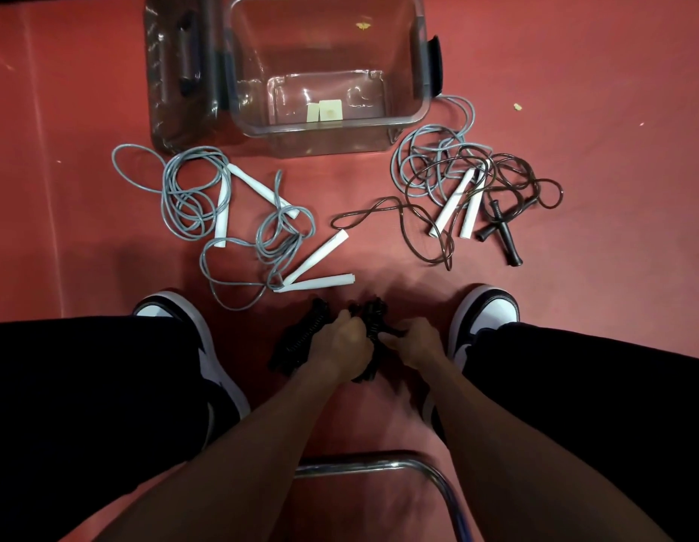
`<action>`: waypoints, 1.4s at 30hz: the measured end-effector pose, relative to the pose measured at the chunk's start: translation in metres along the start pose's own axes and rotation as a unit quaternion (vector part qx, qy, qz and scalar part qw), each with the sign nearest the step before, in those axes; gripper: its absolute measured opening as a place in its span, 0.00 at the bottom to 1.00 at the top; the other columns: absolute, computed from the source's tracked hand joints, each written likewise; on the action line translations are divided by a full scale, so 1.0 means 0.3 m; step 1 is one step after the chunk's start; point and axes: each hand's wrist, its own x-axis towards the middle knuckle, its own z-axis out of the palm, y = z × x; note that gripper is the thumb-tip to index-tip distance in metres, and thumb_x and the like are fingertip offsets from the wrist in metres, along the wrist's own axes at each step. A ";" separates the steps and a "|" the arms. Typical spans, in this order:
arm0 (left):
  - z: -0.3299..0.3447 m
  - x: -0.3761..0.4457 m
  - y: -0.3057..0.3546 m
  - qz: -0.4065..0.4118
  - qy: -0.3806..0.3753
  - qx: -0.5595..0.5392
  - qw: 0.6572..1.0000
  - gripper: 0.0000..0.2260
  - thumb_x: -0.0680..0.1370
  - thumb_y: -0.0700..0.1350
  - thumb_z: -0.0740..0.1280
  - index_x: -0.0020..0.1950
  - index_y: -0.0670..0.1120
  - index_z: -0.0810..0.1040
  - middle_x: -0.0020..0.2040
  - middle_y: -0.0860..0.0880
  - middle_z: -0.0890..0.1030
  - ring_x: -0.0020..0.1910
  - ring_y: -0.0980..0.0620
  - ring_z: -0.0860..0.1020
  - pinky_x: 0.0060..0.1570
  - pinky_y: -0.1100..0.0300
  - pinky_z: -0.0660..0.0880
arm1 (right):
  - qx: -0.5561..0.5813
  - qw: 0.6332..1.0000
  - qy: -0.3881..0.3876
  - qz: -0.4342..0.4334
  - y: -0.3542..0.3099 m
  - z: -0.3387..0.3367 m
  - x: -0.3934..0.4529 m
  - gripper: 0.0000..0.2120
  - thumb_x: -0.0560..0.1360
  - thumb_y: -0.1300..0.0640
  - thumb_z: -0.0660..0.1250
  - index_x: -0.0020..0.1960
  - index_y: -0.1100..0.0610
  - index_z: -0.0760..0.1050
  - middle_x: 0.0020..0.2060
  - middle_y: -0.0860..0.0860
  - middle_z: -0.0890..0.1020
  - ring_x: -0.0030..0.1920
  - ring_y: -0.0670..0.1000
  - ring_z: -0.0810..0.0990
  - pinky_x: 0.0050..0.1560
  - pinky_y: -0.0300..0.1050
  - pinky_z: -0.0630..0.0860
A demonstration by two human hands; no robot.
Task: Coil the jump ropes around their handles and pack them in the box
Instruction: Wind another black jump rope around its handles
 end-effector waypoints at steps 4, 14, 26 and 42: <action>-0.004 0.001 -0.003 -0.007 0.009 -0.022 1.000 0.13 0.83 0.49 0.60 0.57 0.40 0.75 0.61 0.41 0.73 0.58 0.37 0.76 0.57 0.45 0.74 | -0.002 1.000 0.015 -0.001 -0.002 0.002 -0.002 0.10 0.75 0.51 0.74 0.43 0.57 0.80 0.38 0.52 0.80 0.38 0.51 0.77 0.34 0.44 0.66; -0.035 -0.015 0.003 -0.008 0.015 -0.027 0.999 0.12 0.81 0.48 0.60 0.59 0.42 0.76 0.60 0.42 0.78 0.58 0.39 0.78 0.55 0.47 0.76 | -0.036 0.998 0.044 -0.026 -0.037 -0.018 -0.022 0.16 0.71 0.50 0.76 0.40 0.63 0.79 0.38 0.57 0.83 0.42 0.59 0.80 0.43 0.54 0.76; -0.233 0.020 0.271 0.081 0.109 -0.075 0.988 0.13 0.79 0.43 0.62 0.62 0.48 0.80 0.59 0.45 0.83 0.61 0.43 0.78 0.62 0.55 0.73 | 0.077 0.978 0.187 -0.055 -0.175 -0.393 -0.064 0.15 0.80 0.53 0.66 0.56 0.64 0.81 0.53 0.63 0.84 0.57 0.60 0.81 0.57 0.47 0.73; -0.235 0.225 0.436 0.104 0.063 -0.090 0.989 0.16 0.82 0.43 0.64 0.70 0.45 0.74 0.69 0.45 0.77 0.64 0.45 0.76 0.57 0.66 0.67 | 0.101 0.977 0.188 0.006 -0.064 -0.568 0.168 0.18 0.77 0.54 0.65 0.66 0.53 0.78 0.61 0.60 0.80 0.66 0.60 0.74 0.69 0.51 0.70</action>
